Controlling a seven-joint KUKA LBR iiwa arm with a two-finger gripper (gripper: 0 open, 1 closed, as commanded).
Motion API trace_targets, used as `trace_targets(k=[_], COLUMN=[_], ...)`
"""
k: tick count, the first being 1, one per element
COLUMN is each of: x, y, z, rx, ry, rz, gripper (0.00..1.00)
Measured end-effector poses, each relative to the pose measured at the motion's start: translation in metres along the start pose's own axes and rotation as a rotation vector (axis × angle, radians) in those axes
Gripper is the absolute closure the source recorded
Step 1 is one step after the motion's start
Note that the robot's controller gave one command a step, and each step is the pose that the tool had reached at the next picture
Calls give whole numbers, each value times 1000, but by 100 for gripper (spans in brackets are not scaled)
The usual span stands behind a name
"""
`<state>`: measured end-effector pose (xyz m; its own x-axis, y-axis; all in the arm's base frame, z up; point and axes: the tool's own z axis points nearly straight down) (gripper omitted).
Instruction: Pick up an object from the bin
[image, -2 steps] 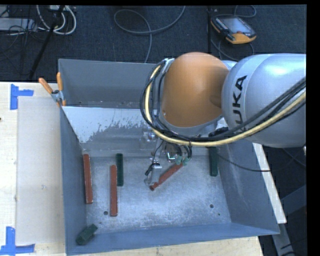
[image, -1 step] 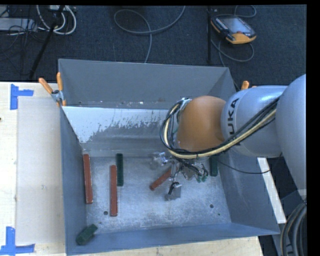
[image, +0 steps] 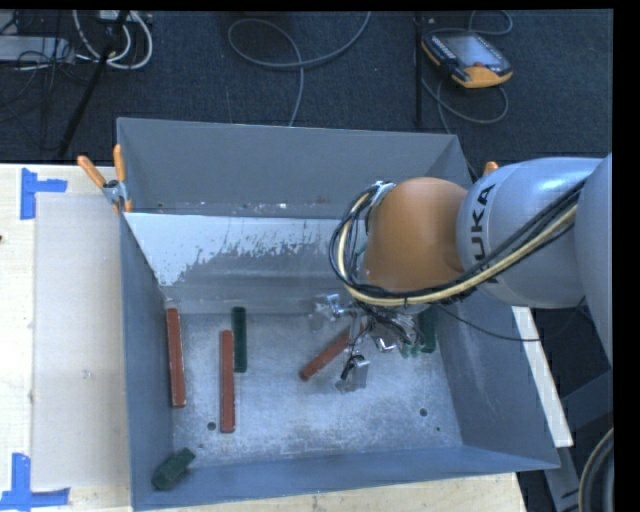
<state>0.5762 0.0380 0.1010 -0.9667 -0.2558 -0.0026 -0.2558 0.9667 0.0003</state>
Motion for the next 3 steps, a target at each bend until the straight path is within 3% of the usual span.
trace_targets(k=[1, 2, 3], x=[2, 1, 1], y=[-12, -18, -19], z=[-4, 33, 33], rx=[0, -1, -1], ry=[1, 6, 3], rz=[8, 80, 83], gripper=[0, 0, 0])
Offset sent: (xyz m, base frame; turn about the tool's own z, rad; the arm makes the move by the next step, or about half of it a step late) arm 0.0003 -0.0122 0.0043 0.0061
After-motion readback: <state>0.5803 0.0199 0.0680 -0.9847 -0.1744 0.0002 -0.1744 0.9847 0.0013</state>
